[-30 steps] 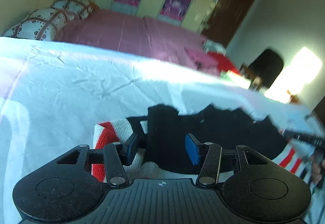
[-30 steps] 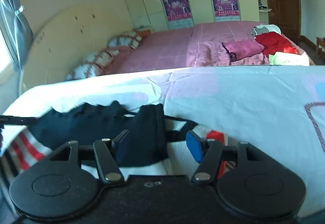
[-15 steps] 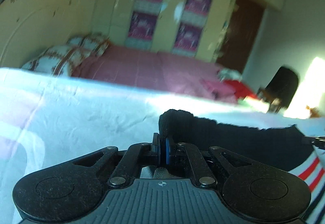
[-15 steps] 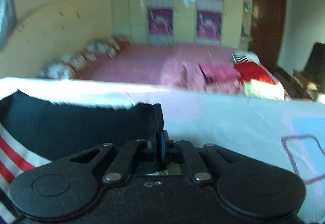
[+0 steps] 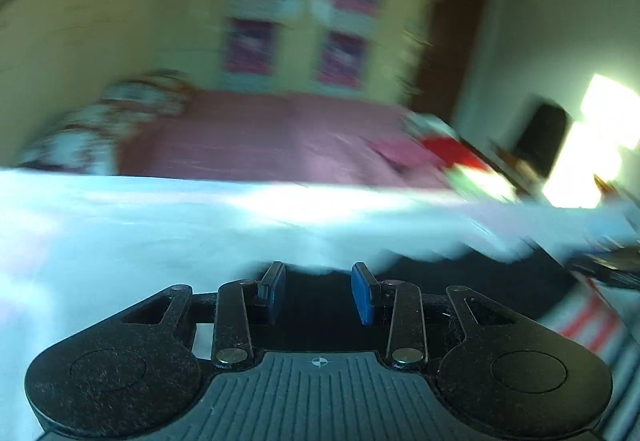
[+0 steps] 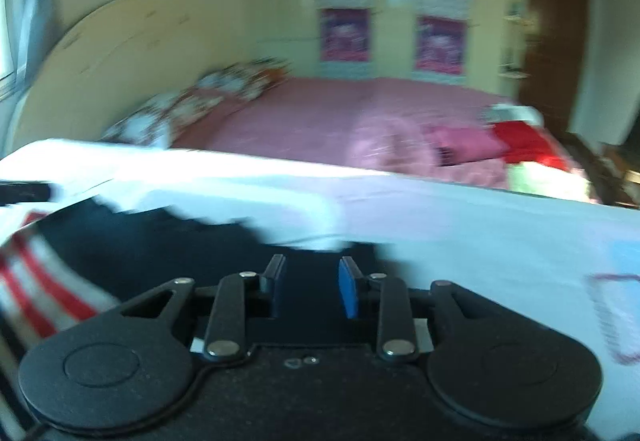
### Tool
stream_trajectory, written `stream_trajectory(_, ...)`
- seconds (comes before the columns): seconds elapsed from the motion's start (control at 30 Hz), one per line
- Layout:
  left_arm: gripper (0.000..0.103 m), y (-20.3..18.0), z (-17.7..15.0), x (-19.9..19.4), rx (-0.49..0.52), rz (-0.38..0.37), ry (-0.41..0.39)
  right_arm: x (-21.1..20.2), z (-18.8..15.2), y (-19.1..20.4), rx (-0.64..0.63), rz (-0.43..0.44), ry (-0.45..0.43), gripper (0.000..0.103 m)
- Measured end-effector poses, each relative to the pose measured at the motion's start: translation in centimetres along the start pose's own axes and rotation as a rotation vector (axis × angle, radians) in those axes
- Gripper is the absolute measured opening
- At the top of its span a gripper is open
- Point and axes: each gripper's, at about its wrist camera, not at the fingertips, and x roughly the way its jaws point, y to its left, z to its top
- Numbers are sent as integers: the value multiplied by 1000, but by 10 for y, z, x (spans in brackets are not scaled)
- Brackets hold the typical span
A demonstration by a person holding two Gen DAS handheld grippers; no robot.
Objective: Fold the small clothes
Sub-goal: 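Lift the held edge with both grippers and fold it over the sweater body, then open both grippers and press the folded sweater flat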
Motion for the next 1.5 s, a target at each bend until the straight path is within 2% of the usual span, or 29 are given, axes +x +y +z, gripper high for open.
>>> stream_trajectory(0.07, 36, -31, -5, 14, 66, -56, 44, 19, 4, 26, -25, 49, 59, 30)
stream_trajectory(0.1, 40, -43, -9, 20, 93, -74, 66, 27, 2, 40, -57, 67, 71, 34)
stream_trajectory(0.13, 51, -53, -15, 28, 117, -78, 93, 34, -1, 51, -99, 67, 86, 40)
stream_trajectory(0.2, 60, -58, -25, 38, 142, -39, 139, 43, -8, 59, -146, 23, 121, 47)
stream_trajectory(0.23, 60, -52, -31, 34, 141, -52, 122, 42, -11, 53, -142, 12, 119, 52)
stream_trajectory(0.27, 60, -46, -31, 29, 127, -42, 115, 41, -12, 41, -123, -27, 118, 52)
stream_trajectory(0.3, 60, -40, -31, 22, 129, -13, 113, 38, -13, 29, -108, -82, 120, 52)
stream_trajectory(0.37, 60, -18, -38, 9, 137, 74, 96, 26, -19, -9, -44, -167, 118, 44)
stream_trajectory(0.4, 59, -4, -41, 2, 103, 67, 87, 19, -23, -24, -24, -193, 115, 40)
stream_trajectory(0.43, 57, 11, -41, -6, 61, 32, 75, 12, -25, -35, -13, -208, 116, 41)
stream_trajectory(0.47, 57, 13, -40, -12, 70, 60, 74, 7, -26, -45, 8, -193, 116, 41)
stream_trajectory(0.5, 58, 14, -38, -9, 105, 121, 79, 4, -25, -49, 28, -184, 121, 41)
stream_trajectory(0.53, 58, 13, -38, -11, 110, 141, 80, 0, -23, -48, 31, -191, 120, 42)
stream_trajectory(0.6, 58, 9, -34, -23, 53, 133, 60, -15, -17, -33, 29, -178, 70, 41)
stream_trajectory(0.63, 58, -2, -35, -35, 59, 117, 26, -24, -18, -21, 23, -130, 38, 41)
stream_trajectory(0.7, 58, -26, -40, -47, 92, 50, 15, -33, -21, 8, -21, -31, 18, 42)
stream_trajectory(0.77, 58, -50, -48, -53, 128, -13, 30, -30, -28, 42, -76, 57, 44, 42)
stream_trajectory(0.83, 58, -75, -59, -51, 165, -35, 58, -23, -36, 67, -119, 92, 79, 45)
stream_trajectory(0.9, 60, -91, -71, -45, 195, -10, 96, -14, -44, 86, -161, 91, 116, 43)
stream_trajectory(0.97, 70, -91, -81, -46, 202, 24, 86, -10, -51, 83, -169, 62, 132, 49)
stream_trajectory(1.03, 72, -84, -83, -56, 155, 21, 88, -12, -52, 73, -156, 39, 135, 55)
stream_trajectory(1.13, 72, -58, -88, -75, 128, 58, 83, -29, -58, 50, -110, -18, 148, 56)
stream_trajectory(1.2, 72, -31, -93, -85, 99, 119, 83, -47, -67, 25, -62, -79, 149, 55)
stream_trajectory(1.27, 72, 0, -96, -89, 38, 151, 77, -59, -75, 3, -11, -123, 152, 49)
stream_trajectory(1.3, 72, 7, -98, -94, 34, 167, 81, -65, -77, -5, 18, -145, 158, 35)
stream_trajectory(1.33, 72, 9, -100, -97, 45, 170, 86, -66, -76, -8, 48, -153, 156, 29)
stream_trajectory(1.4, 72, -4, -97, -102, 53, 203, 86, -79, -74, -1, 104, -96, 119, 30)
stream_trajectory(1.5, 72, -35, -90, -110, 46, 143, 44, -90, -70, 42, 52, -14, 62, 37)
